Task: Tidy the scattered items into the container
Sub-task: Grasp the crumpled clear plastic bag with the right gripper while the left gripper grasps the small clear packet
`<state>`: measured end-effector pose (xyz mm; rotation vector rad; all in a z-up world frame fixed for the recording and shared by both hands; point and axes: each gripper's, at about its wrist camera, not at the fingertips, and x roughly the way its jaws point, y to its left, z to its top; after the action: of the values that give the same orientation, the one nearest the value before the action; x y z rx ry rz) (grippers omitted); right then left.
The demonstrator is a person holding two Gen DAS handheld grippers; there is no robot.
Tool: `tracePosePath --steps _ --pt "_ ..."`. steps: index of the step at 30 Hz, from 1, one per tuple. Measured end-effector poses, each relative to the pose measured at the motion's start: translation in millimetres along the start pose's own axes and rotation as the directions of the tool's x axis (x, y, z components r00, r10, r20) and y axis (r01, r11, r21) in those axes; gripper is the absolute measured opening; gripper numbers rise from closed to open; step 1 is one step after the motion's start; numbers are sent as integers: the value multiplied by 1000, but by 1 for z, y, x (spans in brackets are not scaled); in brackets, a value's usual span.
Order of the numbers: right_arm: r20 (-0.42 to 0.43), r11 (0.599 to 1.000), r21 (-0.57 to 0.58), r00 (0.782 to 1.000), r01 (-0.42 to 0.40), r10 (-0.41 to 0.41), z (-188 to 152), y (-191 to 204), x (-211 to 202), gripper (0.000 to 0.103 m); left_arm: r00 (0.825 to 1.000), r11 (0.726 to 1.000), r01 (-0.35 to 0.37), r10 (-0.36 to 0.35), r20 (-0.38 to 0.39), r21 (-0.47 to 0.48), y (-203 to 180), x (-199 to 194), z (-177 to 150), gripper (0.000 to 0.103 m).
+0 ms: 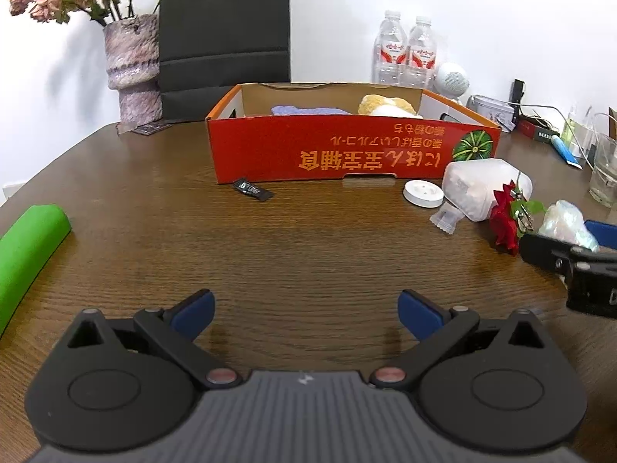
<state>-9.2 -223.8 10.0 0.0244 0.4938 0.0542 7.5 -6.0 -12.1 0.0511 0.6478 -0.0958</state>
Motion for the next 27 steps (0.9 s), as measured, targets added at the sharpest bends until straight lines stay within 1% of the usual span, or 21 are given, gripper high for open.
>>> tracePosePath --steps 1,3,4,5,7,8,9,10,11,12,13,14,15,16,17,18,19,20,21,24,27 --pt "1 1000 5 1000 15 -15 0 -2 -1 95 1000 1000 10 -10 4 -1 0 0 1 103" --pt "-12 999 34 1000 21 -20 3 -9 -2 94 998 998 63 -63 13 -11 1 -2 6 103" --pt "-29 999 51 999 19 -18 5 -15 -2 94 994 994 107 -107 25 -1 1 -3 11 103" --pt "-44 998 56 999 20 -18 6 -19 -2 93 985 985 168 -169 43 34 -2 -4 19 103" --pt "-74 999 40 997 23 -20 7 -29 1 84 957 954 272 -282 64 126 -9 0 37 103" --pt "-87 999 39 996 26 -22 7 -34 3 73 949 940 299 -312 55 166 -15 7 47 101" --pt "-99 998 52 995 28 -23 7 -41 5 60 942 926 321 -334 33 201 -24 17 56 96" --pt "-109 997 74 994 25 -17 7 -48 7 54 934 910 347 -357 2 229 -32 28 63 92" --pt "-115 994 104 993 17 -5 6 -54 9 46 926 895 371 -376 -31 248 -39 40 69 82" --pt "-117 991 136 993 8 8 5 -60 10 46 918 882 395 -392 -67 256 -46 53 73 71" --pt "-111 987 160 994 -2 20 4 -64 10 44 912 876 410 -399 -96 255 -51 66 74 66" --pt "-103 985 172 994 -11 29 3 -66 9 43 910 874 414 -397 -119 253 -56 75 75 58" --pt "-96 983 181 995 -17 35 2 -68 8 42 911 875 413 -390 -137 254 -60 84 74 52" --pt "-90 982 189 995 -24 42 2 -69 8 42 912 877 410 -384 -147 252 -64 90 73 49" --pt "-87 979 200 995 -32 51 1 -71 8 42 916 881 400 -377 -135 253 -66 91 74 47" --pt "-89 977 209 994 -38 58 0 -73 9 42 916 880 400 -377 -135 256 -67 92 74 41" --pt "-91 975 217 994 -42 63 -1 -74 10 42 914 875 406 -383 -136 262 -68 92 73 33" --pt "-93 974 221 993 -45 67 -1 -74 11 42 912 872 411 -387 -138 266 -68 91 73 19" --pt "-92 974 219 993 -48 69 -1 -74 11 42 913 872 408 -384 -141 269 -69 91 72 19" --pt "-90 978 203 993 -56 76 -2 -70 11 42 923 882 385 -357 -146 271 -69 82 68 18" --pt "-81 980 189 993 -63 80 -2 -68 8 39 926 893 376 -350 -141 246 -63 65 59 17"
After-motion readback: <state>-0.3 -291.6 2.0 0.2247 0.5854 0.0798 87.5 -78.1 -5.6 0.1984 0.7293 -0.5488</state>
